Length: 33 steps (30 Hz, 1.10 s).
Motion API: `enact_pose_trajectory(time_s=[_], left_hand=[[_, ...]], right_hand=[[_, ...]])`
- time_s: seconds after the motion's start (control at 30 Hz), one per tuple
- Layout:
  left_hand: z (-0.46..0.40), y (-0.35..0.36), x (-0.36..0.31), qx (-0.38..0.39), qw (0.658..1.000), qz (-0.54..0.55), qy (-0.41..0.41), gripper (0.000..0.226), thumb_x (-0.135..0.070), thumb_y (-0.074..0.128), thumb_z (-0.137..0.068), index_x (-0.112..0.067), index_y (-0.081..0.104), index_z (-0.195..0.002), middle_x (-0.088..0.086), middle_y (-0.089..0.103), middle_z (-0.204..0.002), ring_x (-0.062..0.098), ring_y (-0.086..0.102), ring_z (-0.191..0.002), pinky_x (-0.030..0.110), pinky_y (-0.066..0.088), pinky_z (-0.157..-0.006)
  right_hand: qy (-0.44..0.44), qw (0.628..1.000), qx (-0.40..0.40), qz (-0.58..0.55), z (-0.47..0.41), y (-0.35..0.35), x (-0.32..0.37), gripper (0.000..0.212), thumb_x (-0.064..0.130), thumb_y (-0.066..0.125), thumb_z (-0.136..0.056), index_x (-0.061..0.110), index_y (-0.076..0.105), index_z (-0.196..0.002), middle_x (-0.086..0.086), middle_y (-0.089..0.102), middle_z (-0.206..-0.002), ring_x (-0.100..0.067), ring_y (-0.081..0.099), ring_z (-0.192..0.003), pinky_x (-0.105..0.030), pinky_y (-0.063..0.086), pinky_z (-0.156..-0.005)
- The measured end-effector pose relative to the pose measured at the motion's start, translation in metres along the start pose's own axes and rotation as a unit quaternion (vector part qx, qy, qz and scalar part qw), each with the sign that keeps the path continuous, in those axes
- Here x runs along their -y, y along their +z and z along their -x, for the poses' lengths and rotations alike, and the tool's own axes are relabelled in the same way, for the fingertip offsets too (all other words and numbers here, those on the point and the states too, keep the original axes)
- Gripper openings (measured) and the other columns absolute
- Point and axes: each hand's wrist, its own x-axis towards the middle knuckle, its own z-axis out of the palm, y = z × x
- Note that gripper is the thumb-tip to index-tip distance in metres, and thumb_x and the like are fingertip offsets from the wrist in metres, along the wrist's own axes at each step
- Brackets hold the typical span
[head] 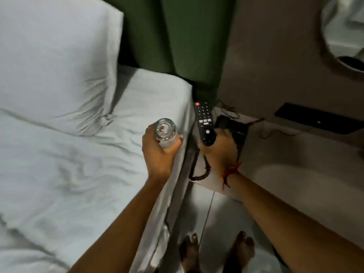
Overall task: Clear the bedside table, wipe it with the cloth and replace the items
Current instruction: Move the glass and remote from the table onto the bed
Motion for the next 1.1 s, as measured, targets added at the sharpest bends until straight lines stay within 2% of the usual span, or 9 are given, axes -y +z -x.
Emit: enact_pose_trajectory(time_s=[0.07,0.27,0.47,0.57,0.67,0.77,0.83,0.93,1.1], left_hand=[[-0.008,-0.043,0.013,-0.047,0.999,-0.013,-0.014,0.049,-0.031,0.089,-0.072,-0.035,0.057,-0.109,-0.009,0.068,-0.105,0.001,0.064,-0.095,0.020,0.050,-0.086],[-0.007,-0.138,0.078,-0.144,0.983,-0.062,-0.095,0.055,-0.041,0.087,-0.072,-0.021,0.060,-0.116,-0.007,0.068,-0.109,0.018,0.065,-0.103,0.044,0.054,-0.092],[0.000,-0.174,0.105,-0.139,0.981,-0.055,-0.127,0.060,-0.039,0.088,-0.073,-0.023,0.056,-0.120,-0.010,0.067,-0.112,0.008,0.063,-0.101,0.030,0.053,-0.093],[-0.003,-0.174,0.101,-0.144,0.983,-0.048,-0.106,0.074,-0.040,0.090,-0.069,-0.020,0.053,-0.129,-0.010,0.063,-0.119,0.006,0.061,-0.109,0.024,0.049,-0.097],[-0.006,-0.172,0.086,-0.177,0.979,-0.073,-0.069,0.087,-0.047,0.089,-0.069,-0.019,0.047,-0.140,-0.005,0.054,-0.137,0.012,0.050,-0.128,0.035,0.044,-0.109],[-0.013,-0.165,0.064,-0.188,0.961,-0.184,0.080,0.079,-0.046,0.081,-0.081,-0.010,0.048,-0.143,0.005,0.050,-0.149,0.023,0.045,-0.138,0.048,0.039,-0.112],[-0.017,-0.143,0.047,-0.146,0.937,-0.258,0.187,0.066,-0.038,0.073,-0.091,-0.004,0.051,-0.143,0.013,0.051,-0.150,0.032,0.046,-0.140,0.053,0.036,-0.113],[-0.012,-0.076,0.028,-0.023,0.942,-0.221,0.253,0.056,-0.028,0.067,-0.096,-0.002,0.052,-0.143,0.017,0.053,-0.149,0.034,0.049,-0.139,0.051,0.038,-0.115],[0.005,0.034,0.020,0.217,0.946,-0.195,0.139,0.060,-0.034,0.060,-0.098,-0.012,0.043,-0.152,0.010,0.050,-0.152,0.026,0.049,-0.137,0.032,0.038,-0.112]], right_hand=[[-0.039,0.999,0.021,0.001,0.014,0.025,0.049,0.053,0.048,0.074,-0.073,0.013,0.065,-0.112,-0.008,0.062,-0.112,-0.029,0.064,-0.098,-0.038,0.055,-0.075],[-0.144,0.986,0.079,0.022,0.063,0.101,0.135,0.043,0.043,0.071,-0.075,0.007,0.065,-0.099,-0.011,0.062,-0.101,-0.032,0.062,-0.098,-0.039,0.052,-0.072],[-0.182,0.976,0.098,0.066,0.090,0.148,0.150,0.047,0.043,0.072,-0.078,0.004,0.063,-0.102,-0.013,0.061,-0.106,-0.033,0.059,-0.102,-0.042,0.052,-0.079],[-0.217,0.970,0.052,0.095,0.088,0.153,0.143,0.057,0.057,0.066,-0.081,0.002,0.066,-0.093,-0.014,0.060,-0.096,-0.034,0.058,-0.093,-0.045,0.054,-0.073],[-0.250,0.964,-0.022,0.090,0.075,0.141,0.133,0.059,0.060,0.054,-0.087,0.003,0.066,-0.095,-0.014,0.059,-0.096,-0.035,0.055,-0.091,-0.046,0.050,-0.073],[-0.250,0.962,-0.049,0.096,0.048,0.122,0.113,0.053,0.053,0.051,-0.093,0.007,0.062,-0.116,-0.014,0.057,-0.106,-0.035,0.052,-0.097,-0.047,0.047,-0.083],[-0.243,0.963,-0.066,0.096,0.027,0.109,0.089,0.052,0.048,0.052,-0.095,0.006,0.059,-0.126,-0.016,0.057,-0.109,-0.036,0.052,-0.098,-0.045,0.044,-0.085],[-0.187,0.975,-0.063,0.105,-0.002,0.084,0.040,0.054,0.045,0.051,-0.097,0.004,0.054,-0.132,-0.021,0.057,-0.119,-0.040,0.053,-0.106,-0.046,0.043,-0.092],[-0.054,0.992,0.009,0.113,-0.020,0.053,-0.041,0.064,0.049,0.045,-0.099,0.005,0.042,-0.146,-0.024,0.045,-0.139,-0.042,0.045,-0.121,-0.051,0.041,-0.102]])
